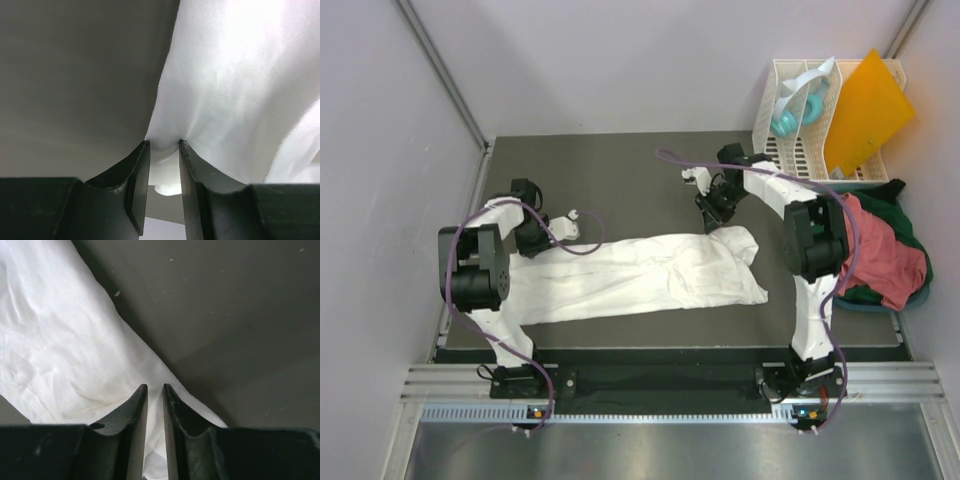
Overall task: Fold and stack the t-shirts
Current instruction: Fold the other side of the tshirt into a rectangle
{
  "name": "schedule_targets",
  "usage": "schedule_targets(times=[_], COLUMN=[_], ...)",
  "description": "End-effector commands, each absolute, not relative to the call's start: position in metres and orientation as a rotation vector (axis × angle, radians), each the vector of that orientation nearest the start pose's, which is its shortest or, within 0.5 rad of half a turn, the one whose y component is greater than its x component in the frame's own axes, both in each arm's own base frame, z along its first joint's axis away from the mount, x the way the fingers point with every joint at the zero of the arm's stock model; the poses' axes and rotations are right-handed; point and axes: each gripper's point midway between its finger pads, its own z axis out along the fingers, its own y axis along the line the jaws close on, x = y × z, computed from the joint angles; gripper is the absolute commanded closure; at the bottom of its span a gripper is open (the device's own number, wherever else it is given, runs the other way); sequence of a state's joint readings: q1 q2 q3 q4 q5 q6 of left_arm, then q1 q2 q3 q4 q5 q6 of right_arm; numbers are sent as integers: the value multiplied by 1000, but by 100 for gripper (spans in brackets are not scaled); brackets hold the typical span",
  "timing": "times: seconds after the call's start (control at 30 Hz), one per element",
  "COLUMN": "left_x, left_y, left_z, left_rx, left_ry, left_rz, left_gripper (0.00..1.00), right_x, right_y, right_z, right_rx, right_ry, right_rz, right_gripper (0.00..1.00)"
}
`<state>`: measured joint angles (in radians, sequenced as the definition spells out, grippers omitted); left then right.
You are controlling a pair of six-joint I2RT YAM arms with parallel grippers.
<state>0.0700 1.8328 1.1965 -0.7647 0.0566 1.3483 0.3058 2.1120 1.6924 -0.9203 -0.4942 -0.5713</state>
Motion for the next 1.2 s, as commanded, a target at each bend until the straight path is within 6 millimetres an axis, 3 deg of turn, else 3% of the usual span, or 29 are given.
schedule_targets(times=[0.0,0.27,0.33,0.47,0.67,0.97,1.17], left_x=[354,351,352,352,345,336,330], left_y=[54,51,51,50,51,59,67], left_z=[21,26,27,27,21,12,6], left_rx=[1762,1754,1752,1753,1773,1795,1811], left_ry=[2355,2340,2332,2329,2342,2380,2407], left_rz=[123,117,118,114,109,157,216], left_gripper=[65,64,65,64,64,73,73], right_x=[390,392,392,395,399,395,378], right_y=[192,180,180,181,179,142,120], right_z=[49,51,52,51,67,94,85], right_rx=[-1260,-1259,-1256,-1245,-1252,-1280,-1288], right_ry=[2462,2464,2464,2468,2428,2374,2420], right_rz=[631,526,522,528,482,286,264], right_gripper=[82,73,76,100,100,100,100])
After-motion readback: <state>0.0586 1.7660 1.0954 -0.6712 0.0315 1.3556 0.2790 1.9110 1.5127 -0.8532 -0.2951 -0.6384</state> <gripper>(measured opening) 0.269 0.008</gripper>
